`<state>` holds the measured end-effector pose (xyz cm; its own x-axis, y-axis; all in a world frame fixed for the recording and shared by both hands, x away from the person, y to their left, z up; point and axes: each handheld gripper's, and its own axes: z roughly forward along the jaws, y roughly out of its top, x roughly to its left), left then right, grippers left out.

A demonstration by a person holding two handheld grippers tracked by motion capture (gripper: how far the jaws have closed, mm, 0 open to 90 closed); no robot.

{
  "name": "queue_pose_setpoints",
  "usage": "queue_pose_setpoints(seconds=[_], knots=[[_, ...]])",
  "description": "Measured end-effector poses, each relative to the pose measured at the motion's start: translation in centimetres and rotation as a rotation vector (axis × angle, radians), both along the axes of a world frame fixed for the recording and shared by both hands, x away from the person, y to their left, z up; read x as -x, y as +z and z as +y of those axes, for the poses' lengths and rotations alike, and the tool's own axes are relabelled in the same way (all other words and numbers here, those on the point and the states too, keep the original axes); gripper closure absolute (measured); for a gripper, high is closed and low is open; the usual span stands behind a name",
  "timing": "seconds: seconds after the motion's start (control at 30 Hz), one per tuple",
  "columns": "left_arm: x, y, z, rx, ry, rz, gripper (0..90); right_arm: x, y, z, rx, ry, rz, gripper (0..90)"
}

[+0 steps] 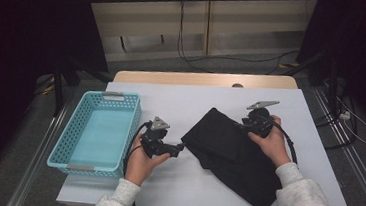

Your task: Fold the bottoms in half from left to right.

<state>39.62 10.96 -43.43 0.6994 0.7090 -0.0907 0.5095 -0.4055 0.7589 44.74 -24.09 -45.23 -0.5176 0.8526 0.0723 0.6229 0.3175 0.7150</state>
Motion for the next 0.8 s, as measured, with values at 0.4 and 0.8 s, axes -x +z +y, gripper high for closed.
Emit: queue_pose_setpoints(seconds=[0.4, 0.8], knots=[[-0.1, 0.3, 0.3, 0.001, 0.006, -0.014, 16.0, 0.3, 0.2, 1.1, 0.016, 0.064, 0.008, 82.3], [-0.2, 0.5, 0.5, 0.003, 0.012, -0.024, 15.9, 2.0, 2.2, 0.3, -0.060, 0.050, 0.021, 82.4]])
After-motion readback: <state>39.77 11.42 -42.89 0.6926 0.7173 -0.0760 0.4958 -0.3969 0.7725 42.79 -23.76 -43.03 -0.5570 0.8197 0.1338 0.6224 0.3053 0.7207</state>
